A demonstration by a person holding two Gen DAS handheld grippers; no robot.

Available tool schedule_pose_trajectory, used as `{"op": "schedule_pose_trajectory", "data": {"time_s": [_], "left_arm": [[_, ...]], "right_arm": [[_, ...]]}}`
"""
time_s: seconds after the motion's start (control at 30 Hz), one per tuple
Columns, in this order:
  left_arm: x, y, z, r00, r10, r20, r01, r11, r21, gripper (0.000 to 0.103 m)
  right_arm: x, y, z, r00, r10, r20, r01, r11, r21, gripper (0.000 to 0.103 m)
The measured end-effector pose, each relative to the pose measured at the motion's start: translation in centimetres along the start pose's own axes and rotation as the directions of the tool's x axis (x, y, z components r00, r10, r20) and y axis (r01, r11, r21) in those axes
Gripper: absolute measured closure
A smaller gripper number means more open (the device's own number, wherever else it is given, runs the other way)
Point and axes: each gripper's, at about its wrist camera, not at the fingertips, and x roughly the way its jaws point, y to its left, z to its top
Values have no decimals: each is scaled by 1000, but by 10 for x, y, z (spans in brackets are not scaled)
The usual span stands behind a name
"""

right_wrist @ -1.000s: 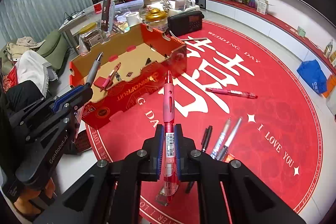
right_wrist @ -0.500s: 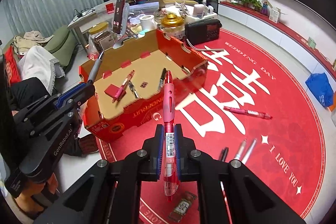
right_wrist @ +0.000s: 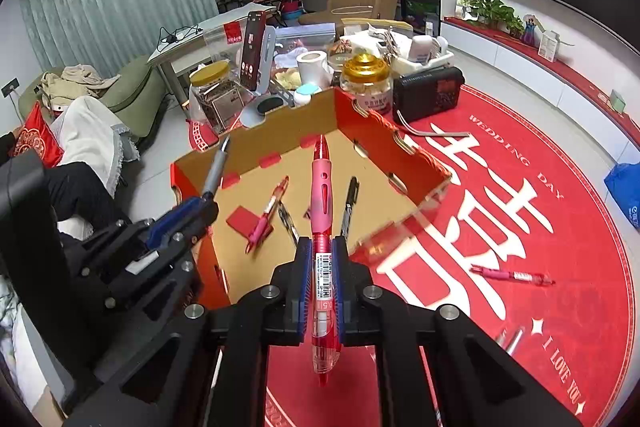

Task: Organize rigid objects
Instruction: 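Carry grey-grip pen with left tool while right tool carries pink pen over box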

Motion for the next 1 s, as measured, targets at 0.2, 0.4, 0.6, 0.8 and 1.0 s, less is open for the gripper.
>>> {"op": "schedule_pose_trajectory", "data": {"time_s": [0.2, 0.4, 0.6, 0.8, 1.0], "left_arm": [[24, 12, 5, 999, 21, -35, -22, 999, -28, 92], [40, 17, 9, 998, 30, -52, -31, 999, -34, 92], [51, 21, 12, 998, 34, -60, -36, 999, -37, 92], [62, 24, 11, 997, 32, -77, -36, 998, -45, 92], [70, 25, 9, 995, 22, -93, -27, 998, -53, 92]], "right_arm": [[24, 3, 10, 999, 30, -26, -29, 999, 21, 92], [47, 7, 20, 998, 45, -49, -44, 999, 24, 92], [68, 12, 29, 997, 46, -61, -45, 999, 18, 92], [82, 11, 33, 997, 43, -69, -41, 999, 26, 92], [93, 10, 33, 996, 32, -83, -30, 999, 27, 92]]}}
